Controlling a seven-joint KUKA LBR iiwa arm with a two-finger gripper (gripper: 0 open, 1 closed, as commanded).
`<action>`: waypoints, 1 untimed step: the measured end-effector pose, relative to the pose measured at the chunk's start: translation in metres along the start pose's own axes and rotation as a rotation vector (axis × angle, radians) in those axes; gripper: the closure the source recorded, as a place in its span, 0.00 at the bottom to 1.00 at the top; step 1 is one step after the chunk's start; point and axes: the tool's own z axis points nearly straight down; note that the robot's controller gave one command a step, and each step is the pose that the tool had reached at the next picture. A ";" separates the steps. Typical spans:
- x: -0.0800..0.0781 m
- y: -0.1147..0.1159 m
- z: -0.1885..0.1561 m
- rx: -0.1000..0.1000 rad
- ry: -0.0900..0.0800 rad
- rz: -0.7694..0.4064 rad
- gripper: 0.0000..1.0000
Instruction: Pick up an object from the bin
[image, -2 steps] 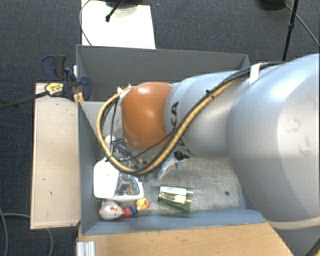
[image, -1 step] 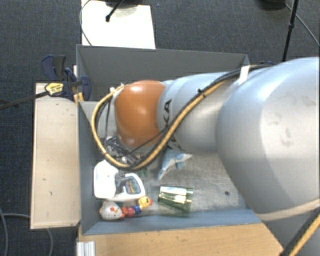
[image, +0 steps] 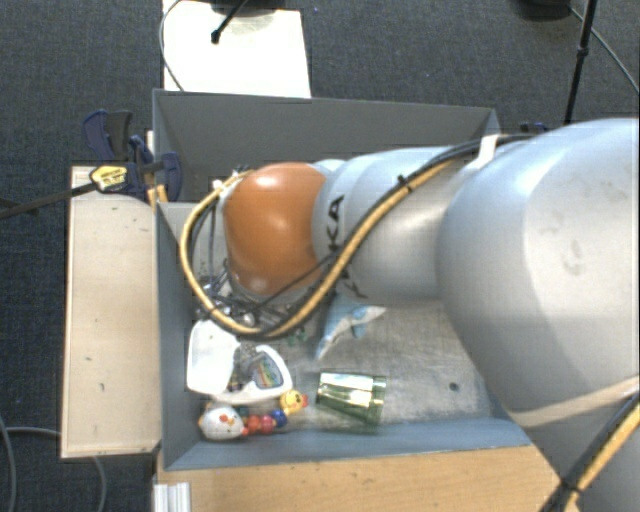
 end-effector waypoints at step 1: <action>-0.011 -0.004 0.010 0.001 0.020 0.104 0.00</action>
Offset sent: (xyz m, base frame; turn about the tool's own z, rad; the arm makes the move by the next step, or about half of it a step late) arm 0.0174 -0.0009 -0.0244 -0.3486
